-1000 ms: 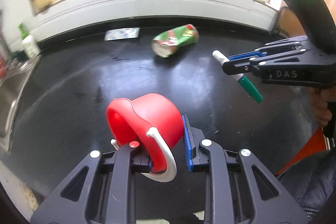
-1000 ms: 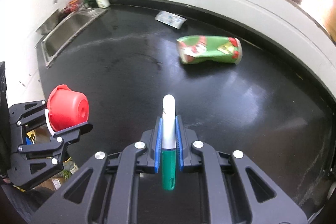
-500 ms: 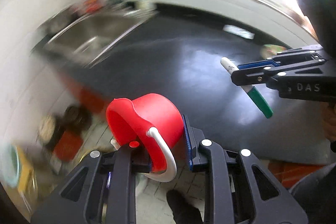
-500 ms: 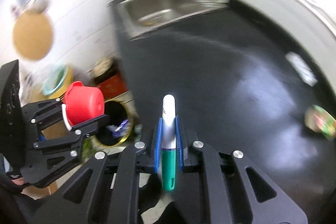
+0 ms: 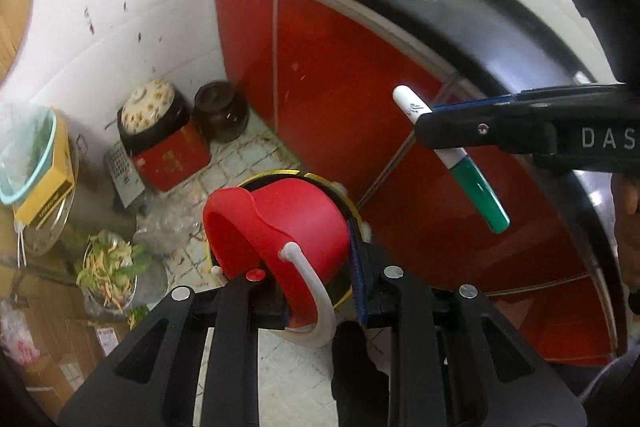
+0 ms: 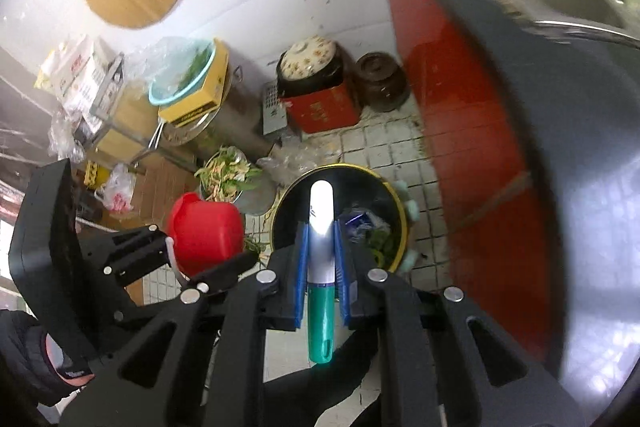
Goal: Collect trash
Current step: 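Carry red cup and green marker to the black bin and release both, then swing both open tools back toward the counter, then grasp the silver blister pack with left tool while right tool grasps green paper cup, then carry blister pack and green paper cup to the black bin and release both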
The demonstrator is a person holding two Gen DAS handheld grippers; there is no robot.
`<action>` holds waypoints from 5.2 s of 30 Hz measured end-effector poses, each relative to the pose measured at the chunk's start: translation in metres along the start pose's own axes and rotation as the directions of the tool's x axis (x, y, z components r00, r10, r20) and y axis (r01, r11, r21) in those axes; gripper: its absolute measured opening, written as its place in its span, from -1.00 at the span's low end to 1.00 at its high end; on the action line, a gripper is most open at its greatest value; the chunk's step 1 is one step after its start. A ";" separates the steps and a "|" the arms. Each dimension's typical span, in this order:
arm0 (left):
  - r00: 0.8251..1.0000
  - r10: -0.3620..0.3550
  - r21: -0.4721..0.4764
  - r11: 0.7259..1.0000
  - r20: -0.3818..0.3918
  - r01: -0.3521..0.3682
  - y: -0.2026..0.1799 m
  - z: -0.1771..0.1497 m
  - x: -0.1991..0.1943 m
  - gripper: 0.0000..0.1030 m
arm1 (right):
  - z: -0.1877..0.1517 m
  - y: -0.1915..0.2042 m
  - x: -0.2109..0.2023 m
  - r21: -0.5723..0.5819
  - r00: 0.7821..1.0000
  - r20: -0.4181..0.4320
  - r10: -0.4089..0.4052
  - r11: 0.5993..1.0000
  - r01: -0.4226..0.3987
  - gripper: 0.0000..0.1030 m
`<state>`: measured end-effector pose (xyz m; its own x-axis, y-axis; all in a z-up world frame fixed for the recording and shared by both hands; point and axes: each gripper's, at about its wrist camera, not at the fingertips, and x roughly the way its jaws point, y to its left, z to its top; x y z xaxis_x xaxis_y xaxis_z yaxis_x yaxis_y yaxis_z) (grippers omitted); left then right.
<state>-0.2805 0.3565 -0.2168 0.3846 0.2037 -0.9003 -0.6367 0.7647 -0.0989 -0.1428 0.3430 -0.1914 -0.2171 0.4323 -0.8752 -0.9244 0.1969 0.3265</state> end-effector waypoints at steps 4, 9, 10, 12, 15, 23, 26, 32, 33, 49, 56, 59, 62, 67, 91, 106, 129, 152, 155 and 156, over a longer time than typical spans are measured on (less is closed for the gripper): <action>1.000 -0.019 -0.038 0.999 -0.003 0.019 0.020 0.000 0.014 -0.58 | 0.008 0.001 0.040 -0.006 0.998 -0.063 -0.006 1.000 0.006 -0.73; 0.999 -0.047 -0.041 0.998 -0.009 0.046 0.023 0.001 0.028 -0.58 | 0.011 -0.002 0.065 -0.020 0.994 -0.105 -0.031 0.999 0.029 -0.73; 0.999 -0.050 -0.040 0.998 -0.012 0.050 0.024 0.000 0.030 -0.58 | 0.012 -0.003 0.067 -0.018 0.994 -0.108 -0.034 0.999 0.032 -0.73; 0.998 -0.060 -0.040 0.997 -0.015 0.059 0.024 -0.001 0.032 -0.58 | 0.016 -0.004 0.074 -0.013 0.993 -0.115 -0.032 0.999 0.031 -0.73; 0.997 -0.078 -0.052 0.996 -0.017 0.077 0.025 -0.001 0.034 -0.27 | 0.019 -0.005 0.078 0.001 0.992 -0.129 -0.012 1.000 0.013 -0.68; 1.000 -0.021 -0.079 0.997 0.006 0.022 0.026 -0.008 0.027 0.55 | 0.022 -0.004 0.074 0.010 0.993 -0.116 -0.003 1.000 0.004 0.37; 1.000 -0.022 -0.065 0.998 0.010 0.022 0.022 -0.010 0.022 0.55 | 0.018 -0.008 0.064 0.022 0.995 -0.103 -0.003 1.000 0.005 0.37; 1.000 -0.012 -0.001 1.000 0.027 0.012 -0.002 -0.007 0.000 0.64 | 0.010 -0.016 0.018 0.051 0.999 -0.044 -0.009 0.999 0.011 0.45; 0.999 -0.012 0.013 1.000 0.034 0.012 -0.008 -0.004 -0.006 0.67 | 0.007 -0.019 0.003 0.058 1.000 -0.023 -0.013 0.998 0.015 0.46; 0.951 -0.296 0.449 0.865 0.091 0.226 -0.274 0.061 -0.080 0.87 | -0.175 -0.178 -0.292 0.525 0.851 0.220 -0.478 0.793 0.310 0.85; 0.895 -0.445 0.686 0.660 0.028 0.307 -0.416 0.051 -0.094 0.87 | -0.298 -0.235 -0.372 0.760 0.755 0.152 -0.638 0.564 0.323 0.85; 0.884 -0.468 0.738 0.598 0.004 0.313 -0.458 0.039 -0.097 0.87 | -0.340 -0.251 -0.390 0.822 0.730 0.131 -0.671 0.485 0.298 0.85; 0.888 -0.461 0.758 0.575 -0.013 0.309 -0.480 0.037 -0.091 0.87 | -0.364 -0.259 -0.399 0.854 0.728 0.127 -0.674 0.447 0.266 0.85; 0.898 -0.438 0.751 0.583 -0.032 0.311 -0.498 0.039 -0.082 0.87 | -0.379 -0.280 -0.404 0.866 0.736 0.113 -0.667 0.429 0.256 0.85; 0.987 -0.162 0.370 0.916 -0.016 0.156 -0.680 0.236 0.111 0.87 | -0.336 -0.434 -0.369 0.880 0.818 0.022 -0.574 0.399 0.256 0.84; 0.991 -0.122 0.424 0.896 -0.048 0.131 -0.679 0.235 0.168 0.14 | -0.299 -0.500 -0.325 0.945 0.848 -0.037 -0.529 0.256 0.201 0.84; 0.944 -0.293 0.519 0.789 -0.155 0.330 -0.581 0.209 0.109 -0.53 | -0.278 -0.479 -0.320 0.880 0.862 0.015 -0.506 0.417 0.229 -0.19; 0.947 -0.301 0.543 0.780 -0.109 0.311 -0.464 0.073 -0.040 -0.53 | -0.283 -0.301 -0.337 0.697 0.844 0.094 -0.528 0.640 0.323 -0.19; 0.950 -0.298 0.531 0.791 -0.097 0.303 -0.449 0.066 -0.051 -0.53 | -0.287 -0.282 -0.334 0.686 0.849 0.095 -0.520 0.652 0.323 -0.19; 0.951 -0.296 0.527 0.795 -0.092 0.299 -0.442 0.064 -0.054 -0.53 | -0.285 -0.280 -0.333 0.682 0.849 0.095 -0.520 0.655 0.325 -0.19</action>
<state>0.0231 0.0461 -0.0977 0.4923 -0.0889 -0.8659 -0.0392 0.9915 -0.1240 0.0987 -0.1070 -0.0935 0.3259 0.3481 -0.8790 -0.4619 0.8699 0.1732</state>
